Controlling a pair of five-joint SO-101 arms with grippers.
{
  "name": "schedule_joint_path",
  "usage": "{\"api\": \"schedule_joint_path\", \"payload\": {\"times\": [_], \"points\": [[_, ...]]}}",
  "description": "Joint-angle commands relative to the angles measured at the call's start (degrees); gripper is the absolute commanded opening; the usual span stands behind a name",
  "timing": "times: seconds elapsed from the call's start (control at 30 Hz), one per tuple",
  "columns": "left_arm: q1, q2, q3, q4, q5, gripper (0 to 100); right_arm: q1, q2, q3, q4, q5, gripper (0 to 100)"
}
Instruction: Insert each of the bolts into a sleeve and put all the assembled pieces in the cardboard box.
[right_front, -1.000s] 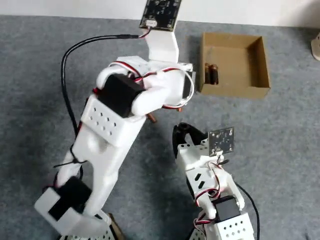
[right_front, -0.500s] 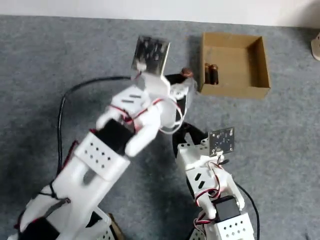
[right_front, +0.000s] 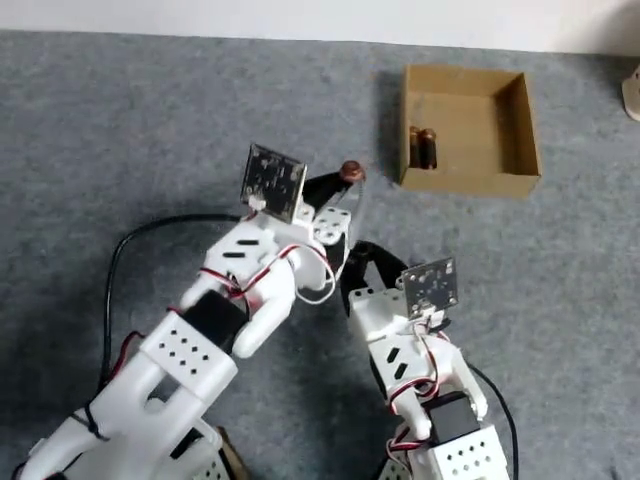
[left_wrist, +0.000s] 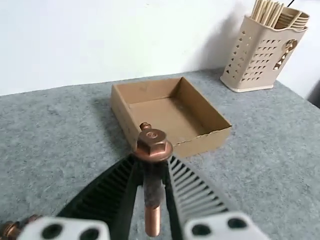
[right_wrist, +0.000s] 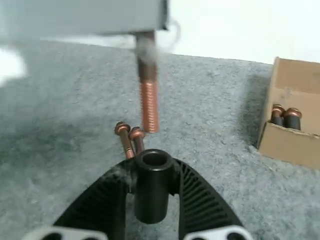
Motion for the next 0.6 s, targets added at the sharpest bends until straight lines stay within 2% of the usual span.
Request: {"api": "schedule_joint_path", "payload": {"times": [0.0,0.17,0.43,0.57], "points": [[-0.7,-3.4,1.7,-4.6,-1.0,0,-1.4,-0.6,8.4,-1.3,1.2,0.5],[-0.7,-4.4,3.1,-5.3,4.0,0,-1.4,-0.1,8.4,-1.3,1.2,0.5],[-0.4,-6.4,3.3,-5.0,4.8,0,-1.2,0.0,8.4,-1.3,1.3,0.5],[1.1,-7.3,3.5,0.3,8.1,0,-1.1,0.0,8.4,-1.2,1.3,0.5]]}}
